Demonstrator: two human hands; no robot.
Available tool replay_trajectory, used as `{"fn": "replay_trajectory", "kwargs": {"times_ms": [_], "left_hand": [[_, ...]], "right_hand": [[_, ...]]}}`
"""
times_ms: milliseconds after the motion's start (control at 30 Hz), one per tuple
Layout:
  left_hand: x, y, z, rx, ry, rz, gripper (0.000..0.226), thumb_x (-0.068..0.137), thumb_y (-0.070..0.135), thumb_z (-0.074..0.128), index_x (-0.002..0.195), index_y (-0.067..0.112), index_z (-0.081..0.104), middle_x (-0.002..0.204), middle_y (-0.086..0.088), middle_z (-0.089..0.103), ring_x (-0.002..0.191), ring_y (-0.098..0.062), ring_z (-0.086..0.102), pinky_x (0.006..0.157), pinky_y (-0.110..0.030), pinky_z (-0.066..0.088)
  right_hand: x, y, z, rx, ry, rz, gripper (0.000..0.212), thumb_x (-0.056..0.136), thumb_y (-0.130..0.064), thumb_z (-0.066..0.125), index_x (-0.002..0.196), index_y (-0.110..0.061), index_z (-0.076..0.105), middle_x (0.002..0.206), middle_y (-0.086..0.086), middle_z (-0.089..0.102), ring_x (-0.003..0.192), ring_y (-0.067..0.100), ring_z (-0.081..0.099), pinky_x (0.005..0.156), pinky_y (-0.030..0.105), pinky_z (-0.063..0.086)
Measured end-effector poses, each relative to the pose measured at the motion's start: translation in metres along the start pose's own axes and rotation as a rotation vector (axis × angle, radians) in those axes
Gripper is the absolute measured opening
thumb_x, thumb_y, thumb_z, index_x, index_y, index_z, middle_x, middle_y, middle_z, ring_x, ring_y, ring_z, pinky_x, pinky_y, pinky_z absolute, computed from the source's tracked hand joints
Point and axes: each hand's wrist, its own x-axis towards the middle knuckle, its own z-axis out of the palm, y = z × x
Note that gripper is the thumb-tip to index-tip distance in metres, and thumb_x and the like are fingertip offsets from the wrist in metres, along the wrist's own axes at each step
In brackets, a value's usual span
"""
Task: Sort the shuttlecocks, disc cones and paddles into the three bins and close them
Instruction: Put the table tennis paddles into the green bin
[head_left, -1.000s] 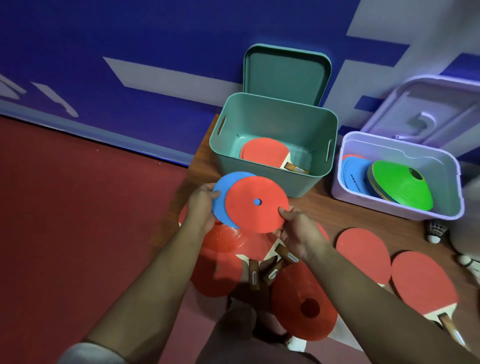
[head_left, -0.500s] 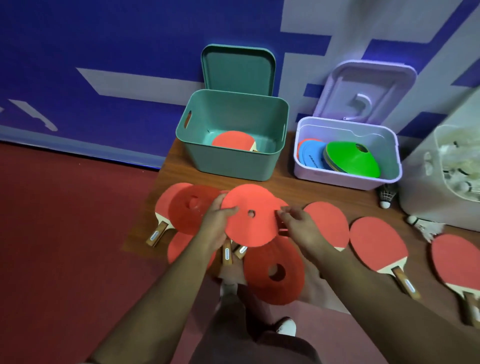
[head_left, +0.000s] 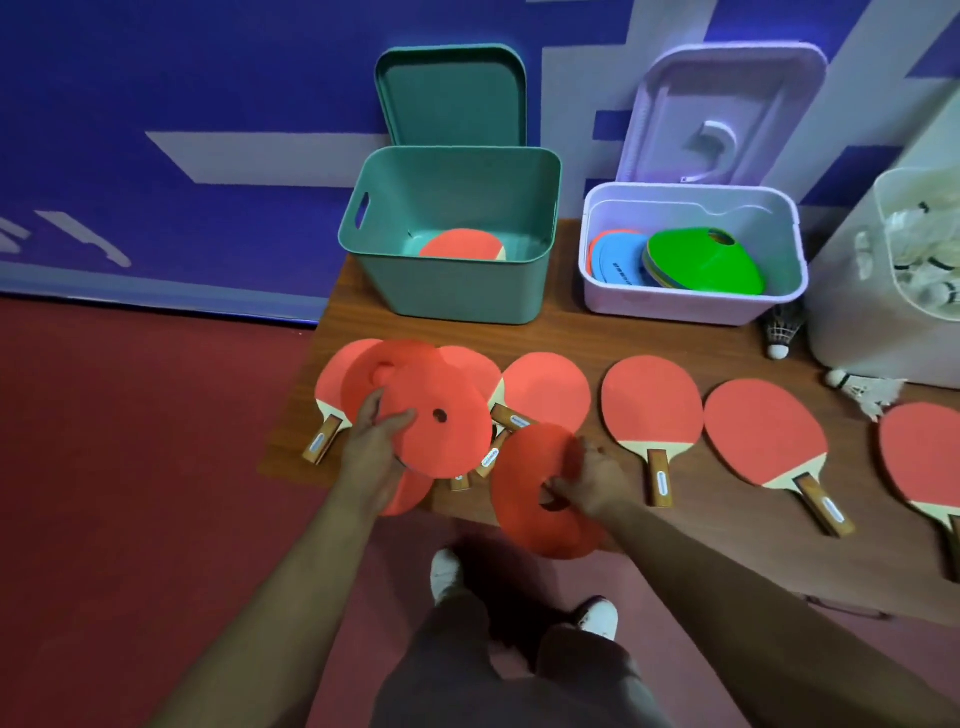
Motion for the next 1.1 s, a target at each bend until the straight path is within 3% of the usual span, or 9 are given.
{"fn": "replay_trajectory", "kwargs": {"times_ms": [100,167,233,333,500,667,867,967,1100], "left_hand": [[0.005,0.009,-0.005,0.024,-0.037,-0.006,0.041,0.09,0.001,0.055,0.127,0.018,0.053,0.112,-0.005,0.066,0.099,-0.026,0.063,0.077,-0.044,0.054],[0.012,0.016,-0.005,0.066,-0.059,-0.012,0.039,0.09,0.0,0.051,0.125,0.017,0.054,0.107,-0.006,0.065,0.09,-0.023,0.062,0.061,-0.034,0.054],[0.023,0.022,-0.009,0.091,-0.096,-0.034,0.036,0.09,0.0,0.049,0.12,0.018,0.057,0.107,-0.006,0.065,0.09,-0.021,0.062,0.068,-0.033,0.053],[0.042,0.03,-0.015,0.125,-0.185,-0.039,0.031,0.091,-0.001,0.048,0.114,0.017,0.058,0.107,-0.009,0.065,0.09,-0.019,0.063,0.074,-0.034,0.052],[0.064,0.054,-0.028,0.093,-0.358,-0.095,0.039,0.093,0.001,0.049,0.131,0.008,0.052,0.123,-0.017,0.062,0.106,-0.028,0.06,0.096,-0.046,0.047],[0.08,0.083,-0.06,0.067,-0.427,-0.115,0.035,0.094,0.008,0.052,0.129,-0.001,0.052,0.124,-0.022,0.061,0.109,-0.03,0.059,0.098,-0.043,0.049],[0.096,0.111,-0.105,0.169,-0.346,-0.043,0.024,0.088,0.0,0.06,0.11,0.007,0.058,0.092,-0.016,0.068,0.065,-0.023,0.067,0.048,-0.031,0.055],[0.11,0.121,-0.127,0.15,-0.246,-0.006,0.017,0.088,0.001,0.061,0.103,0.009,0.06,0.091,-0.015,0.068,0.067,-0.022,0.068,0.049,-0.034,0.056],[0.129,0.127,-0.15,0.104,-0.149,0.017,0.016,0.087,0.001,0.062,0.102,0.006,0.06,0.097,-0.017,0.068,0.081,-0.025,0.066,0.075,-0.039,0.054]], "right_hand": [[-0.003,-0.003,-0.01,-0.146,0.087,-0.066,0.021,0.08,-0.038,0.06,0.087,-0.019,0.054,0.094,0.011,0.068,0.09,0.031,0.066,0.065,0.03,0.04],[-0.01,-0.009,-0.018,-0.156,0.18,-0.063,0.023,0.081,-0.04,0.053,0.081,-0.017,0.056,0.084,0.009,0.068,0.083,0.032,0.067,0.059,0.031,0.04],[-0.017,-0.021,-0.027,-0.119,0.3,-0.066,0.023,0.087,-0.038,0.054,0.085,-0.017,0.063,0.082,0.008,0.069,0.081,0.032,0.066,0.054,0.03,0.035],[-0.024,-0.047,-0.036,0.004,0.501,-0.107,0.02,0.089,-0.033,0.054,0.094,-0.019,0.068,0.084,0.008,0.072,0.081,0.033,0.067,0.061,0.036,0.051],[-0.024,-0.131,-0.028,-0.02,0.617,-0.127,0.022,0.089,-0.03,0.056,0.103,-0.021,0.069,0.092,0.009,0.072,0.089,0.033,0.066,0.067,0.035,0.048],[-0.017,-0.212,-0.004,-0.206,0.556,-0.112,0.022,0.089,-0.029,0.051,0.105,-0.022,0.065,0.096,0.01,0.069,0.09,0.035,0.065,0.063,0.034,0.041],[0.008,-0.269,0.029,-0.194,0.472,-0.217,0.025,0.089,-0.028,0.051,0.109,-0.022,0.065,0.1,0.012,0.068,0.093,0.034,0.066,0.068,0.035,0.047],[0.012,-0.272,0.037,0.066,0.444,-0.277,0.038,0.09,-0.025,0.056,0.126,-0.014,0.058,0.118,0.014,0.058,0.101,0.032,0.061,0.086,0.033,0.045],[0.028,-0.245,0.054,0.12,0.39,0.026,0.042,0.091,-0.028,0.055,0.121,0.0,0.051,0.122,0.025,0.052,0.111,0.039,0.054,0.093,0.04,0.043]]}}
